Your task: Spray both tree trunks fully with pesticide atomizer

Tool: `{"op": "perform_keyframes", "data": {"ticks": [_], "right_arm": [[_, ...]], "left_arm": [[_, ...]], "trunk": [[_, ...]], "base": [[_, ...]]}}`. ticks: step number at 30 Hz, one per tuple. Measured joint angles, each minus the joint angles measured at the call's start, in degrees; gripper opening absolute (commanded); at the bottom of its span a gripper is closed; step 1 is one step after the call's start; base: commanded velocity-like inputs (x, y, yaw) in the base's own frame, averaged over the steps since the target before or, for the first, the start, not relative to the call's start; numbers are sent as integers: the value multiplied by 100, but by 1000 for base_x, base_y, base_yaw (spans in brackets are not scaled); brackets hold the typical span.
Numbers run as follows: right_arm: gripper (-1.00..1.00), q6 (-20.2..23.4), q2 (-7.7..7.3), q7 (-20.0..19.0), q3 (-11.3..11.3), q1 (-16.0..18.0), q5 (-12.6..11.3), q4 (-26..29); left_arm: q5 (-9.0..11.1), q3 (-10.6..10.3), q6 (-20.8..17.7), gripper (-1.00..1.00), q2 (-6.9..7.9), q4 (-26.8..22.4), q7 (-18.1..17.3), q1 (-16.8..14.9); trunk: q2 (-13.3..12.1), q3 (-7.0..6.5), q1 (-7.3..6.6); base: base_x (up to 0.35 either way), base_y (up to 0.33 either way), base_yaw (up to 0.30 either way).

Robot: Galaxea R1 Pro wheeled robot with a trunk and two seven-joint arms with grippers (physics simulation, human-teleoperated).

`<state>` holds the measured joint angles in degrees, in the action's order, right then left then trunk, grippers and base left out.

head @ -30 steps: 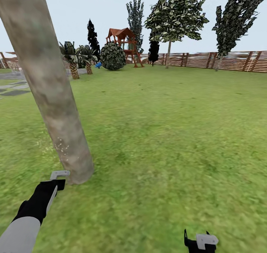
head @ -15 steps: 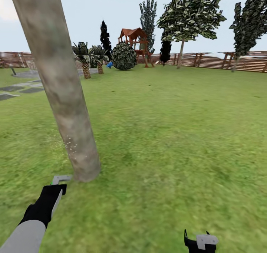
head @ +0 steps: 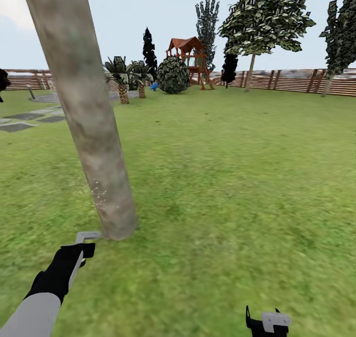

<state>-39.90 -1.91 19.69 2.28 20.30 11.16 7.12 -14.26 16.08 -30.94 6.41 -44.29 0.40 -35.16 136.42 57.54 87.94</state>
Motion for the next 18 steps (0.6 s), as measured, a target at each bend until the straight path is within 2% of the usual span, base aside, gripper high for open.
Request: {"op": "perform_keyframes", "data": {"ticks": [3, 13, 18], "right_arm": [[100, 0, 2, 0, -1, 0, 1, 0], [100, 0, 6, -6, 0, 0, 0, 0], [100, 0, 6, -9, 0, 0, 0, 0]], "left_arm": [[-2, 55, 0, -100, 44, 0, -8, 0], [-3, 71, 0, -100, 53, 0, 21, 0], [-4, 71, -8, -100, 62, 0, 22, 0]], "trunk": [[0, 0, 0], [0, 0, 0], [0, 0, 0]], "base": [[0, -271, 0], [0, -271, 3], [44, -271, 188]]}}
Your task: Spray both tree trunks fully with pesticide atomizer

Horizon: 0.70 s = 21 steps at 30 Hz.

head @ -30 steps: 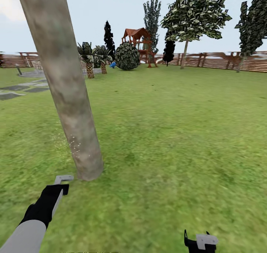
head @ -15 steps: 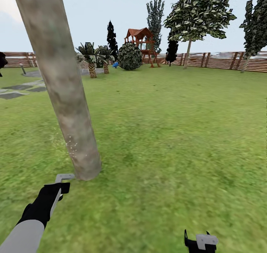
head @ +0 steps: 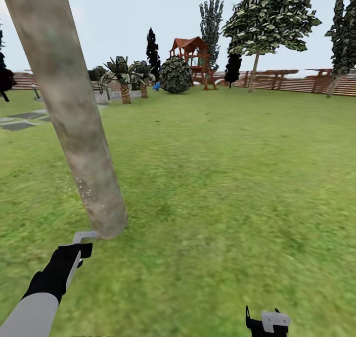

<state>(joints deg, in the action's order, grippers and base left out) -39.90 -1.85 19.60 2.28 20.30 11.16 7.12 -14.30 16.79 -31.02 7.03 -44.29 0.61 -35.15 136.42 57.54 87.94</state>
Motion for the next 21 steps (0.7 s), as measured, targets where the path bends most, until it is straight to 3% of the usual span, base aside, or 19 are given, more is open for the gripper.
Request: {"op": "perform_keyframes", "data": {"ticks": [14, 21], "right_arm": [[100, 0, 0, 0, 0, 0, 0, 0], [100, 0, 0, 0, 0, 0, 0, 0]], "left_arm": [[10, 0, -1, -100, 0, 0, 0, 0], [9, 0, -1, -100, 2, 0, 0, 0]], "trunk": [[0, 0, 0], [0, 0, 0]], "base": [[126, -262, 268], [173, -244, 28]]}}
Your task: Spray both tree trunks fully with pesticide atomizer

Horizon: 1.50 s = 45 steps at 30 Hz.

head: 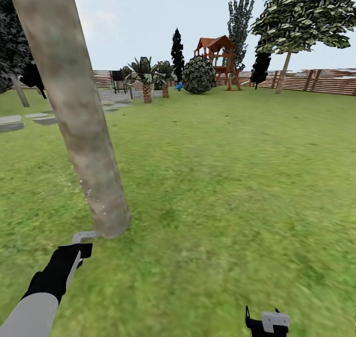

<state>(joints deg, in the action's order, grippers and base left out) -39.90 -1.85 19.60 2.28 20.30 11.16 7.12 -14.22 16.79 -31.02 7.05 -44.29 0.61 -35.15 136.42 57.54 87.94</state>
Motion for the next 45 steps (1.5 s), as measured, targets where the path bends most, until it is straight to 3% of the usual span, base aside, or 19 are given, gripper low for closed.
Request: {"op": "perform_keyframes", "data": {"ticks": [6, 17, 25, 35, 45], "right_arm": [[100, 0, 0, 0, 0, 0, 0, 0], [100, 0, 9, 0, 0, 0, 0, 0], [100, 0, 6, 3, 1, 0, -1, 0], [100, 0, 5, 5, 0, 0, 0, 0], [100, 0, 9, 0, 0, 0, 1, 0]], "left_arm": [[0, 1, 0, -100, 24, 0, 0, 0], [8, 22, 0, -100, 86, 0, 9, 0], [15, 25, -11, -100, 211, 9, 19, 0], [33, 9, -9, -100, 196, 9, 18, 0], [25, -28, 8, -100, 149, 0, 26, 0]], "trunk": [[0, 0, 0], [0, 0, 0], [0, 0, 0], [0, 0, 0], [0, 0, 0]], "base": [[173, -244, 25], [214, -213, 260], [288, -104, 131], [32, -1, 13], [0, -69, 270]]}}
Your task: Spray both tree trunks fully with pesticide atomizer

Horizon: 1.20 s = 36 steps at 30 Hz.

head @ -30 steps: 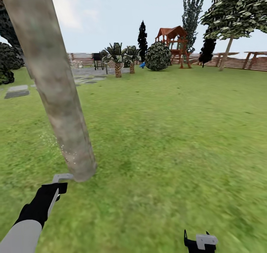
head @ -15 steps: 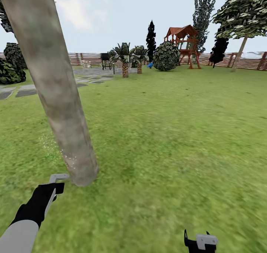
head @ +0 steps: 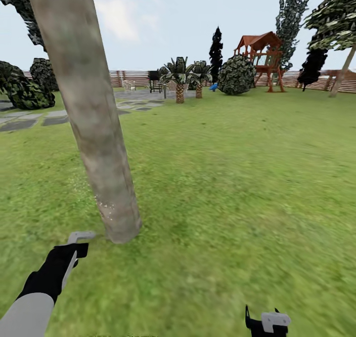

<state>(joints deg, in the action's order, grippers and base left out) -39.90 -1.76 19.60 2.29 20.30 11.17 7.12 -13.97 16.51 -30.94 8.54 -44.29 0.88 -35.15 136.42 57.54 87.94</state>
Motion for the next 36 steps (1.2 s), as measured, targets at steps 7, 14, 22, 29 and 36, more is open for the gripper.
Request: {"op": "perform_keyframes", "data": {"ticks": [7, 14, 22, 29, 36], "right_arm": [[100, 0, 0, 0, 0, 0, 2, 0], [100, 0, 0, 0, 0, 0, 8, 0], [100, 0, 0, 0, 0, 0, 8, 0], [100, 0, 0, 0, 0, 0, 8, 0], [100, 0, 9, 0, 0, 0, 8, 0]], "left_arm": [[-7, -7, 0, -100, -1, 0, 0, 0], [-12, -7, 0, -100, -1, 0, 0, 0], [-16, -8, 0, -100, -1, 0, 0, 0], [-16, -7, 0, -100, -1, 0, 0, 0], [-13, 7, 0, -100, -1, 0, 0, 0]], "trunk": [[0, 0, 0], [0, 0, 0], [0, 0, 0], [0, 0, 0], [0, 0, 0]], "base": [[0, -262, 66], [0, -268, 1], [0, -269, 0], [0, -270, 37], [10, -270, 253]]}}
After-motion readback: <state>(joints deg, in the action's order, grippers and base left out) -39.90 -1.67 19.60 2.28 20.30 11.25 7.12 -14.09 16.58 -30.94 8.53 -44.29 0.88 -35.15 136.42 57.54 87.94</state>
